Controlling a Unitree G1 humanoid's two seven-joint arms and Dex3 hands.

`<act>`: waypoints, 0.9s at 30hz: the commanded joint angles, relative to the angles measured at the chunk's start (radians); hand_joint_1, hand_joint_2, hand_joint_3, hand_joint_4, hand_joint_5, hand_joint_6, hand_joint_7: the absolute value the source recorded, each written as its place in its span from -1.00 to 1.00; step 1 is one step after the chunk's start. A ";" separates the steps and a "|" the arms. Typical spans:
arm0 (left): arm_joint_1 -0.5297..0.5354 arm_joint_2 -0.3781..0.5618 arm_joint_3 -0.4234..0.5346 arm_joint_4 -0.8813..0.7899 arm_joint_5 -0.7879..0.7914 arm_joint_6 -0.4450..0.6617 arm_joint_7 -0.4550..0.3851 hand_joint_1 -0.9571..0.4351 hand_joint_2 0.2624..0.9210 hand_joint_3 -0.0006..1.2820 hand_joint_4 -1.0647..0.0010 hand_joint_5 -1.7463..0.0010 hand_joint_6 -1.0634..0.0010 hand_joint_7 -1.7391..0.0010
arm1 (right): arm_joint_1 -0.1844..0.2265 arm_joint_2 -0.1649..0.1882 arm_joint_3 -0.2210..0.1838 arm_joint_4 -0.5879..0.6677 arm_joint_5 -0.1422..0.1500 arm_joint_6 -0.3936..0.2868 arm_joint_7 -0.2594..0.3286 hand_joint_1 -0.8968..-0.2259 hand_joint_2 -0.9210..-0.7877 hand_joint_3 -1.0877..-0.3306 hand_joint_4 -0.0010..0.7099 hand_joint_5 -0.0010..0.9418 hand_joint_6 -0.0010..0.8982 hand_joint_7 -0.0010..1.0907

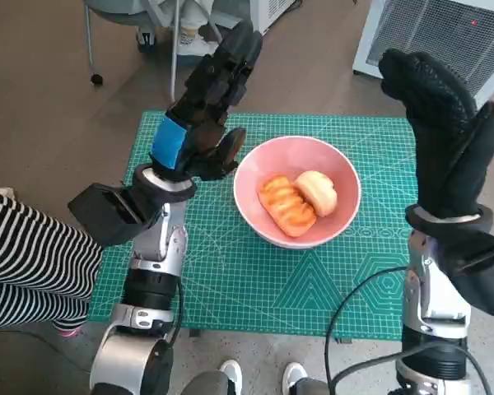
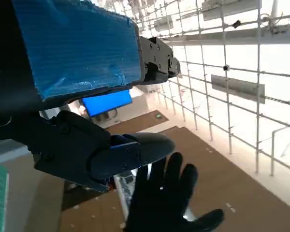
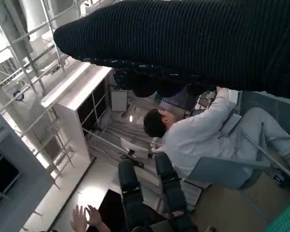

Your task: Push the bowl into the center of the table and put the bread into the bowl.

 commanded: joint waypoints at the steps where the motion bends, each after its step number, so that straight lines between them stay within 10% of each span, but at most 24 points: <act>1: 0.016 -0.001 -0.012 -0.026 -0.011 0.007 -0.010 -0.68 1.00 -0.03 0.86 0.96 0.69 0.97 | -0.001 -0.006 0.006 0.002 -0.002 0.018 0.003 -0.41 -1.00 0.03 -0.45 -1.00 -0.74 -0.32; 17: 0.044 0.006 -0.022 -0.056 -0.015 0.033 -0.018 -0.67 1.00 -0.05 0.87 0.96 0.70 0.94 | -0.005 -0.004 0.017 0.020 -0.013 0.000 0.003 -0.39 -1.00 0.02 -0.46 -1.00 -0.74 -0.33; 27: 0.067 0.010 -0.022 -0.093 -0.016 0.062 -0.010 -0.68 1.00 -0.06 0.91 0.90 0.99 0.55 | -0.004 -0.006 0.022 0.036 -0.003 -0.012 0.013 -0.39 -1.00 0.01 -0.46 -1.00 -0.73 -0.33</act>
